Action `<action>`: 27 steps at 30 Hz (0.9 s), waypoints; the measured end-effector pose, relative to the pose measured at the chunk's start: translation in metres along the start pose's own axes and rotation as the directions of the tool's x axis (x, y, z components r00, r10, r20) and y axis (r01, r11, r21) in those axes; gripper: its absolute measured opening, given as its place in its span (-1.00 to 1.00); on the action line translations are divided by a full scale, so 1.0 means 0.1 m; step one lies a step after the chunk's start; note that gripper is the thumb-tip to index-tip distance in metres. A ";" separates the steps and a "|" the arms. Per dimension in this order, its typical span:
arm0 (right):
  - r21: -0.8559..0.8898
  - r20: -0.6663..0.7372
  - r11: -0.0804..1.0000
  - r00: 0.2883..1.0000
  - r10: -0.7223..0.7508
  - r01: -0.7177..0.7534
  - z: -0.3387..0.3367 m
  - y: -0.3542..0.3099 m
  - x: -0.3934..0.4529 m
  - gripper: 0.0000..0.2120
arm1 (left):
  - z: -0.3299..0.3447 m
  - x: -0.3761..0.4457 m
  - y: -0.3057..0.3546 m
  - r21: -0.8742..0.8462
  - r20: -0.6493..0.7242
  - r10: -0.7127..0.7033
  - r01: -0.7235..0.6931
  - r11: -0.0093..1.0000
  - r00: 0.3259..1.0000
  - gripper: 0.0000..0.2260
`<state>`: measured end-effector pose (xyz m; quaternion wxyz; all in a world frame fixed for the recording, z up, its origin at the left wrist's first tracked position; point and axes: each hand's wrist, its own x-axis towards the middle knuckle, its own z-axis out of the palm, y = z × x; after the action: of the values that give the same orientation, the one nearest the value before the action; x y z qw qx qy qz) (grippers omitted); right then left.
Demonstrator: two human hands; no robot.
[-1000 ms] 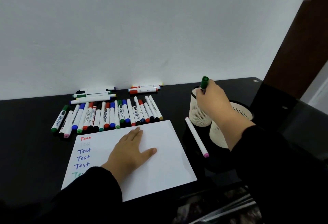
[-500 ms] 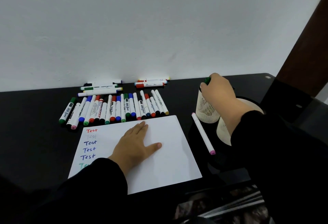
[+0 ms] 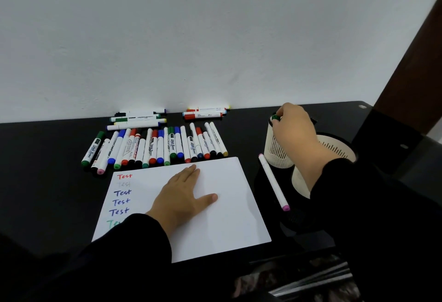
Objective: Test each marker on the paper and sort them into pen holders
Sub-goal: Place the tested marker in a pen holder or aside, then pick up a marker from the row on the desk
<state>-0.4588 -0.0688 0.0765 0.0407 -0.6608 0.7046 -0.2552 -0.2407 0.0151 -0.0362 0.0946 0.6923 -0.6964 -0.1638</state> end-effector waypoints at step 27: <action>-0.104 0.334 0.898 0.865 -0.374 0.428 1.48 -0.97 1.02 -0.62 | -0.53 1.16 -0.70 0.062 -0.112 0.002 0.005 0.998 0.994 -0.34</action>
<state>-0.3247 -0.2104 0.0168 0.0374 -0.8254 0.5560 -0.0899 -0.1591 -0.1048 -0.0236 0.1116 0.7035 -0.6943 -0.1032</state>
